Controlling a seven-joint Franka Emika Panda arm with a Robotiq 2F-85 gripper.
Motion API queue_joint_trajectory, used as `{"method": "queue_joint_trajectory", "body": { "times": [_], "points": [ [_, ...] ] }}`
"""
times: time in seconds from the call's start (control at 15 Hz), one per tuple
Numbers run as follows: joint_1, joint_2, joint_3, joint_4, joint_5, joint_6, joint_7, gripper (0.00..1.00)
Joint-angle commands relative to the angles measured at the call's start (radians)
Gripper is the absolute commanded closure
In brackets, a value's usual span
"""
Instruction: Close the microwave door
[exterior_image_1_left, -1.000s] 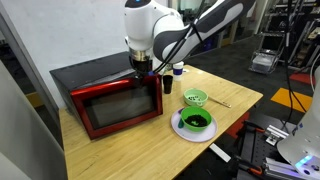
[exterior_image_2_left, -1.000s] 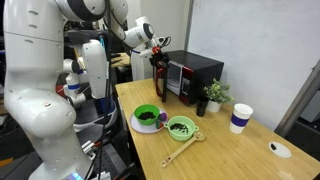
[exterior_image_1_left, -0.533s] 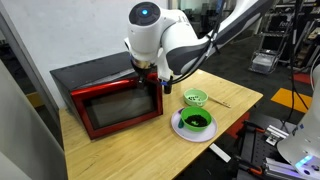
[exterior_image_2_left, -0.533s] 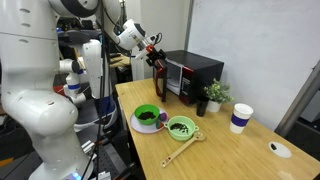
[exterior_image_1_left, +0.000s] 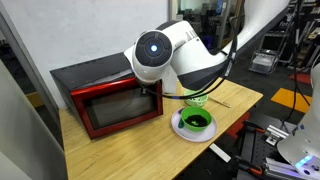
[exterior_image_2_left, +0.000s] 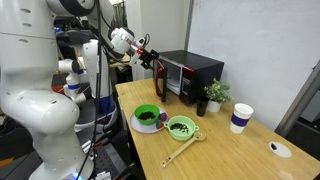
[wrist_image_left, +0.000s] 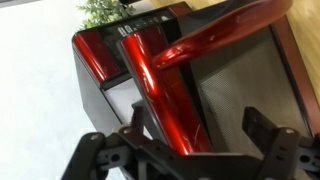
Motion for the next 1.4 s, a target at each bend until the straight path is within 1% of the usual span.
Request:
{"method": "queue_joint_trajectory", "body": {
  "times": [0.0,0.4,0.67,0.8,0.93,1.33],
  "points": [
    [-0.005,0.024,0.022,-0.003,-0.087,-0.100,0.015,0.00],
    [0.017,0.103,0.057,0.015,-0.181,-0.279,0.015,0.00],
    [0.042,0.157,0.066,0.026,-0.304,-0.401,0.013,0.00],
    [0.043,0.176,0.070,0.032,-0.361,-0.439,0.010,0.00],
    [0.032,0.187,0.072,0.039,-0.401,-0.450,0.010,0.00],
    [-0.038,0.174,0.062,0.095,-0.473,-0.381,-0.013,0.00]
  ]
}}
